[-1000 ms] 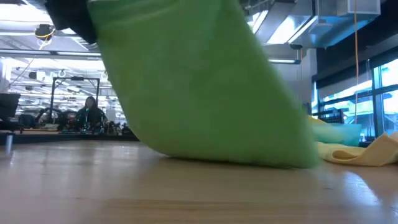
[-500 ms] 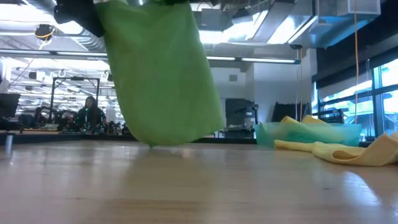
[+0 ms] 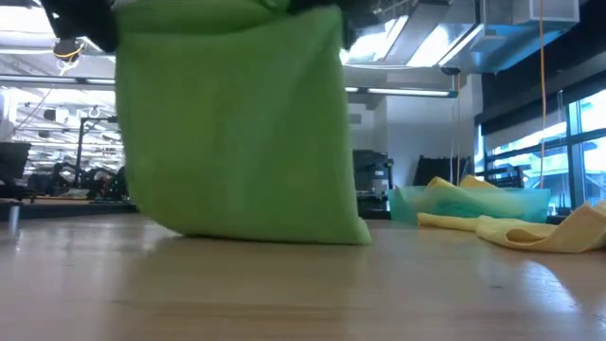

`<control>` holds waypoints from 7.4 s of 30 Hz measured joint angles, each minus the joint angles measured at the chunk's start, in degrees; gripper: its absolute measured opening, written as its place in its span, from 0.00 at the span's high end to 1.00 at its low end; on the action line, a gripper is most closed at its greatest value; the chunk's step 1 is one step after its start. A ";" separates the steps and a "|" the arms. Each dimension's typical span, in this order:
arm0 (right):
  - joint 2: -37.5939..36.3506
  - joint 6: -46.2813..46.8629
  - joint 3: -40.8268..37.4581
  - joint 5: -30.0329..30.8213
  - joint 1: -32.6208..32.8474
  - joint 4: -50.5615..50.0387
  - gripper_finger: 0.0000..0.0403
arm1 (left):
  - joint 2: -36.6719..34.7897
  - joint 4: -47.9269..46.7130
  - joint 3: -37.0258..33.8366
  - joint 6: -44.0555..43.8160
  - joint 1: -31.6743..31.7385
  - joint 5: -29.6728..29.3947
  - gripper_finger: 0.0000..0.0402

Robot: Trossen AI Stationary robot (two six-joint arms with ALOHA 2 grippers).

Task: Fold microfiber towels
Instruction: Fold the green microfiber cloth, then stack the folded green microfiber cloth on top of the folded yellow microfiber cloth

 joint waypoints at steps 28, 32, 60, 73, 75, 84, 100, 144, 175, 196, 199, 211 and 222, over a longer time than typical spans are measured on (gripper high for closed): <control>1.62 12.92 -12.17 15.78 2.99 -1.21 0.94 | 22.37 15.72 -0.07 6.45 7.41 7.20 1.00; 1.62 10.78 -12.17 17.54 1.57 -0.96 0.95 | 22.37 13.72 -0.07 7.44 9.30 6.73 1.00; 5.38 5.47 -12.20 17.59 -5.97 1.51 0.71 | 22.40 10.47 -0.61 8.38 13.94 3.33 0.84; 5.05 5.45 -11.48 20.58 -7.83 -6.38 0.39 | 22.40 9.10 -0.37 0.89 11.41 6.26 0.79; 4.37 6.64 -10.13 20.17 -8.30 -10.27 0.37 | 22.42 9.38 0.60 0.54 10.59 6.17 0.79; -2.11 21.19 -9.16 -7.18 -11.48 -14.66 0.38 | 17.55 12.62 3.67 -2.83 8.83 4.24 0.79; -2.53 63.10 -30.28 -5.51 -5.42 18.59 0.39 | 1.24 11.11 3.91 -6.41 4.55 -7.53 0.79; 12.29 62.49 -31.74 17.09 -4.37 46.82 0.97 | -3.77 10.35 3.91 -12.28 -0.94 -9.15 0.79; 6.15 14.21 6.91 7.09 -10.89 -34.66 0.99 | -3.75 11.30 3.91 -3.18 -1.54 -9.19 0.79; 5.91 -3.56 7.47 14.28 -36.44 -40.34 0.99 | -3.75 11.35 3.91 -6.78 -1.90 -10.76 0.79; 5.83 -1.87 7.47 13.96 -41.71 -42.67 0.99 | -3.75 11.36 3.91 -8.40 -1.90 -12.59 0.79; -4.63 8.42 7.56 21.00 -55.30 -44.54 0.98 | -3.75 11.35 3.91 -9.00 0.42 -16.84 0.79; -5.74 7.29 2.91 18.24 -63.27 -49.80 0.97 | -3.75 11.46 3.91 -7.57 3.43 -16.84 0.79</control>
